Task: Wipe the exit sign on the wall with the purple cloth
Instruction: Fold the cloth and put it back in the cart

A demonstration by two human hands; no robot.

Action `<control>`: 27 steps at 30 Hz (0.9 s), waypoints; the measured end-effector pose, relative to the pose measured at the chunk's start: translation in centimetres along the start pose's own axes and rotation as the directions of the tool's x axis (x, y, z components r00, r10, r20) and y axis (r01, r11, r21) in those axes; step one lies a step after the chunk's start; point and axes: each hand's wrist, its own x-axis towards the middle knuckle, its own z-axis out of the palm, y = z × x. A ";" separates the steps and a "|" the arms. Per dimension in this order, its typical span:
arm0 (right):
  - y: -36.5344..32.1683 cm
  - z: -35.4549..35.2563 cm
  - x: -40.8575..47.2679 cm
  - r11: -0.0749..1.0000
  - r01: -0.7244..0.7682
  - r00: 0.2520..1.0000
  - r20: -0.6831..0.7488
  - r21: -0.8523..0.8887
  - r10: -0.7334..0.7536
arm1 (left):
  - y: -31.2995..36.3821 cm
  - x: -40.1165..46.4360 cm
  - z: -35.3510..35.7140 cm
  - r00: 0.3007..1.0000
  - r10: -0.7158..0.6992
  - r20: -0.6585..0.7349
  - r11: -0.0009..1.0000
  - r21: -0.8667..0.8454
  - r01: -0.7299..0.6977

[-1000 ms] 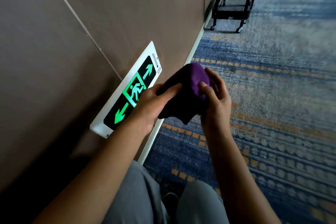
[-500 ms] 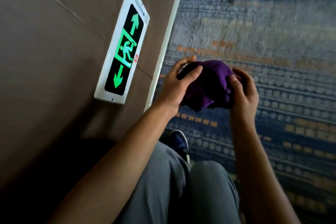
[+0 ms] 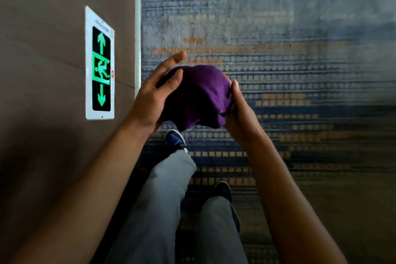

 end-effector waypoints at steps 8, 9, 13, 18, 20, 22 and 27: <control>-8.8 2.2 -11.2 0.892 0.357 0.896 -0.169 -0.279 -0.411 | 8.9 -5.1 4.8 0.999 0.040 0.035 0.973 0.226 -0.047; -10.0 2.5 -12.7 0.865 0.370 0.873 -0.191 -0.338 -0.448 | 10.2 -6.0 5.5 0.998 0.054 0.020 0.976 0.210 -0.057; -14.7 4.0 -17.9 0.793 0.453 0.802 -0.202 -0.408 -0.562 | 15.5 -9.2 9.3 0.995 0.098 -0.038 0.991 0.099 -0.093; -20.0 6.2 -24.0 0.771 0.558 0.728 -0.266 -0.306 -0.632 | 21.0 -11.9 12.2 0.992 -0.062 0.110 0.978 -0.190 0.082; -21.7 7.0 -25.7 0.753 0.608 0.681 -0.322 -0.252 -0.658 | 22.4 -12.7 12.7 0.959 -0.141 0.247 0.940 -0.272 0.208; -23.3 7.9 -26.9 0.731 0.643 0.643 -0.357 -0.228 -0.677 | 23.7 -13.2 13.2 0.936 -0.161 0.314 0.929 -0.273 0.251; -26.2 11.0 -28.1 0.696 0.692 0.615 -0.348 -0.193 -0.708 | 28.4 -12.5 14.9 0.975 0.133 0.180 0.965 -0.249 -0.085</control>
